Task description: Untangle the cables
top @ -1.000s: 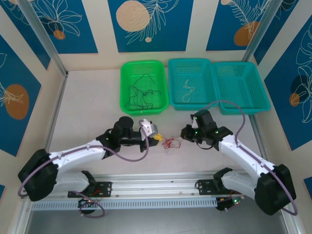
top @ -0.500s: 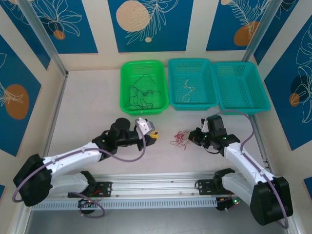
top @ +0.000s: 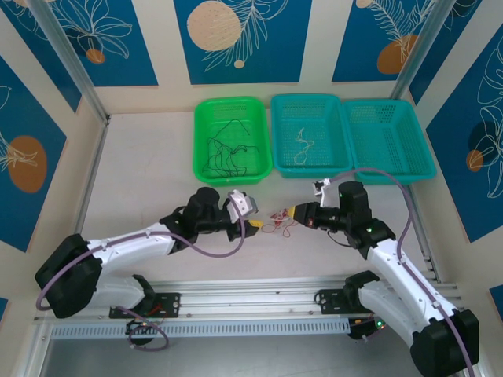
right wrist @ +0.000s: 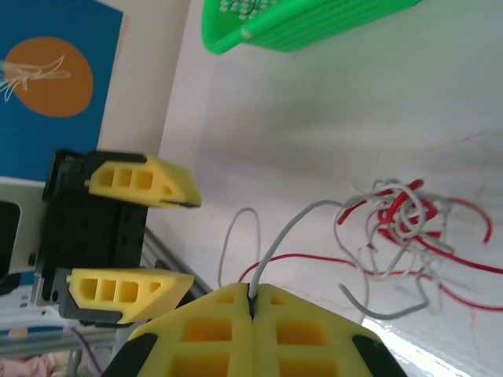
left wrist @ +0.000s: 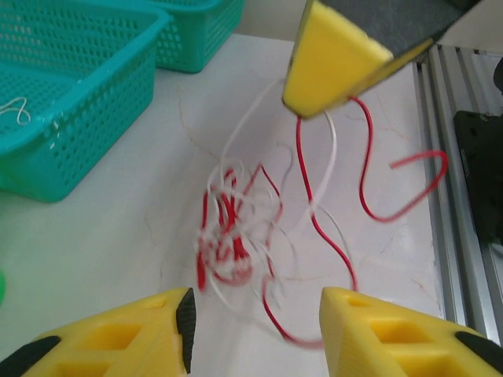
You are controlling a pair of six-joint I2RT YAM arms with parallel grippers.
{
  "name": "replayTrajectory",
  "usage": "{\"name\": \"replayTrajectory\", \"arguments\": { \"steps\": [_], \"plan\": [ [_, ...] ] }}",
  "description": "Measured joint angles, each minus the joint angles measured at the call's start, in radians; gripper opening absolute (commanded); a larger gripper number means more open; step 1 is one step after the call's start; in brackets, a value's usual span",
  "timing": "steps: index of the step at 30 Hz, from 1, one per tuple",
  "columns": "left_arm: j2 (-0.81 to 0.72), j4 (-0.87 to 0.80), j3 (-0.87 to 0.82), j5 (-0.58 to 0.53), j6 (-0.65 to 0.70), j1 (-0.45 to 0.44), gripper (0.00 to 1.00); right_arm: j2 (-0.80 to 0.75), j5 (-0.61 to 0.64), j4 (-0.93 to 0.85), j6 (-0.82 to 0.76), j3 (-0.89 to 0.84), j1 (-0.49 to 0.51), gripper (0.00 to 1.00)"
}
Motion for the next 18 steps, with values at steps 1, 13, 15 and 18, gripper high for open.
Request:
{"name": "replayTrajectory", "arguments": {
  "steps": [1,13,15,18],
  "plan": [
    [0.012,0.001,0.012,0.011,0.017,0.000,0.47,0.000,-0.006,0.001,0.000,0.000,0.008,0.00],
    [0.150,0.031,0.057,0.114,0.110,0.000,0.52,0.013,-0.026,0.029,0.007,0.016,0.060,0.00],
    [0.158,0.031,0.064,0.133,0.116,0.000,0.52,0.015,-0.025,0.040,0.011,0.016,0.061,0.00],
    [0.159,0.030,0.066,0.165,0.126,0.000,0.54,0.015,-0.021,0.046,0.016,0.017,0.061,0.00]
  ]
}}
